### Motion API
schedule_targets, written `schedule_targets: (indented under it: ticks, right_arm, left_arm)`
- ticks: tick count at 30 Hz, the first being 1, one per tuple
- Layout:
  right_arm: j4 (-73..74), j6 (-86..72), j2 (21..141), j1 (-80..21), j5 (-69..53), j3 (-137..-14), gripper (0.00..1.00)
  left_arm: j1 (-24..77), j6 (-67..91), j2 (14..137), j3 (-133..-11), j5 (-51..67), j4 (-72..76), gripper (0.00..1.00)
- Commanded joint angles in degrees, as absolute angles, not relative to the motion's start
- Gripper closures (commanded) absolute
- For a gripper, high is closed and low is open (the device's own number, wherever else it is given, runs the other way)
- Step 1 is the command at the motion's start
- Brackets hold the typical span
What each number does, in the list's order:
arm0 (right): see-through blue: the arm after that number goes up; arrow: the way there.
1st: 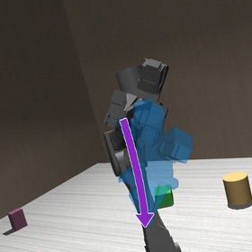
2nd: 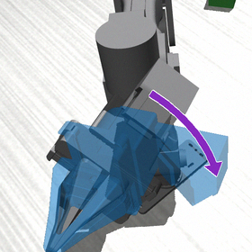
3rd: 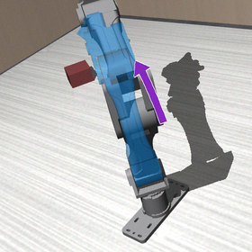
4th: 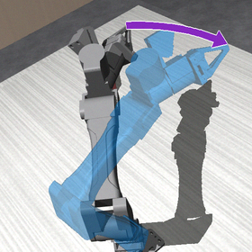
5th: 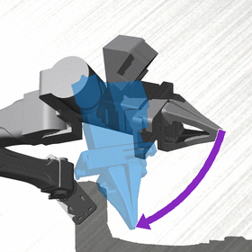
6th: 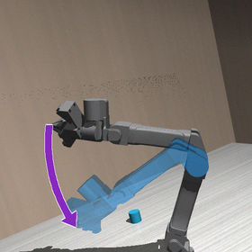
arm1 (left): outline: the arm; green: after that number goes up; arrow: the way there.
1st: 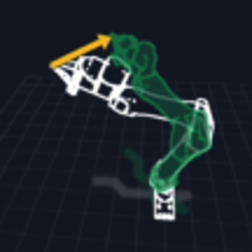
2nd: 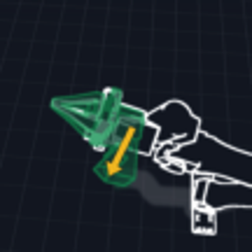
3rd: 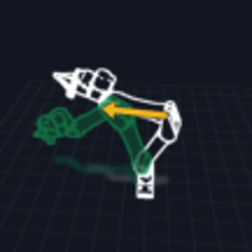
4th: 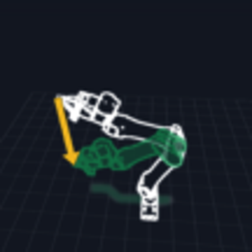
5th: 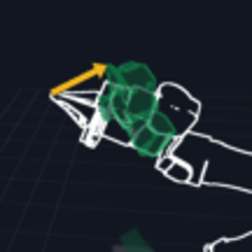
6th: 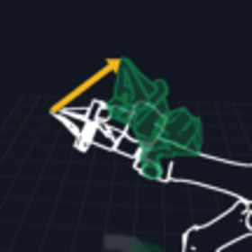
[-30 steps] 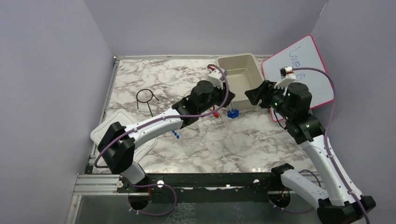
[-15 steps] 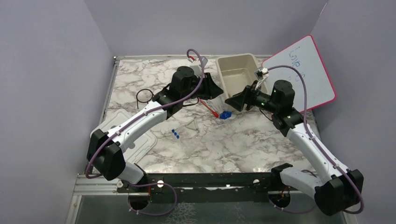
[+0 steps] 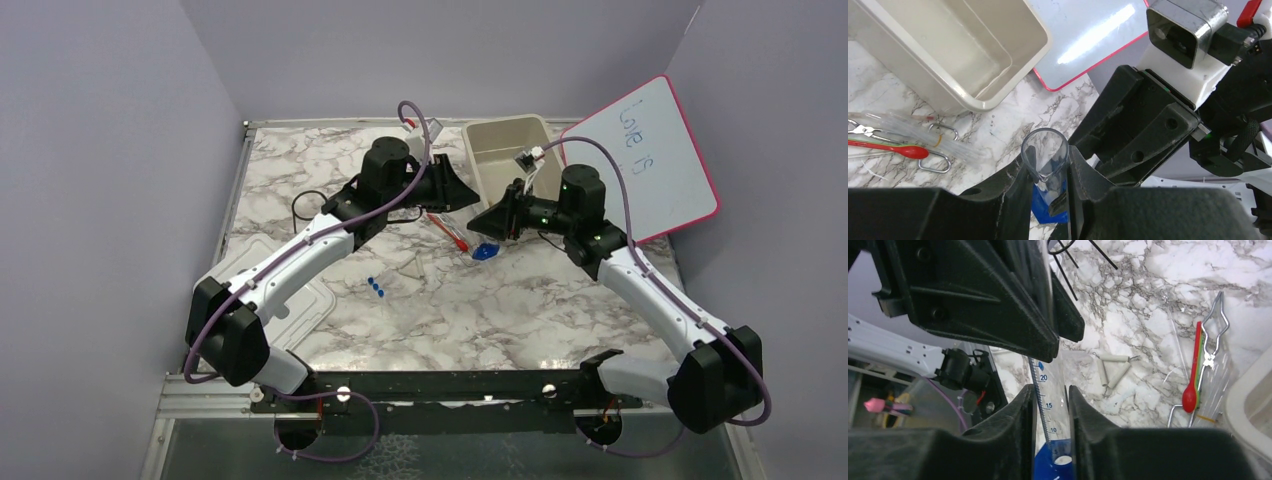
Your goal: Organize the chemistry lab equipment
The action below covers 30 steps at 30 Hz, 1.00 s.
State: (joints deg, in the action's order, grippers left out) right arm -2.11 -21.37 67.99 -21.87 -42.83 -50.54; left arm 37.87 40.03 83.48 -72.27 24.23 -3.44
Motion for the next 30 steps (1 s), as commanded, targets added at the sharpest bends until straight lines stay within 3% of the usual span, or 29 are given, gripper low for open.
schedule_targets:
  ticks: [1,3,6,9,14,20,21,30]
  right_arm:
    - [-2.8,-21.2,68.9,-21.8,-44.0,-51.7,0.78]
    - [-2.6,-22.1,68.9,-21.9,-43.0,-52.1,0.82]
    - [-3.9,-23.3,68.2,-21.8,-41.6,-52.1,0.84]
    - [-4.7,-24.0,67.5,-21.8,-39.2,-52.5,0.86]
    - [-2.8,-23.4,67.0,-21.8,-29.1,-55.3,0.86]
    - [5.3,-19.2,73.1,-21.7,-11.2,-64.6,0.85]
    - [6.5,-17.6,79.0,-21.1,-6.2,-68.7,0.85]
    - [9.4,-9.7,96.5,-18.6,2.4,-79.2,0.85]
  left_arm:
    - [37.3,42.2,82.6,-73.5,28.3,-0.9,0.74]
    - [37.1,42.3,82.3,-73.8,28.1,-1.1,0.68]
    - [36.5,42.2,81.7,-74.1,26.2,-2.1,0.45]
    - [35.7,42.1,81.0,-74.3,24.4,-2.8,0.28]
    - [33.5,39.2,78.5,-75.3,20.7,-6.2,0.13]
    - [32.2,30.7,72.1,-76.4,11.3,-14.6,0.1]
    - [32.1,25.7,69.2,-76.5,5.0,-19.6,0.09]
    - [32.0,16.8,65.3,-71.3,-2.0,-26.0,0.09]
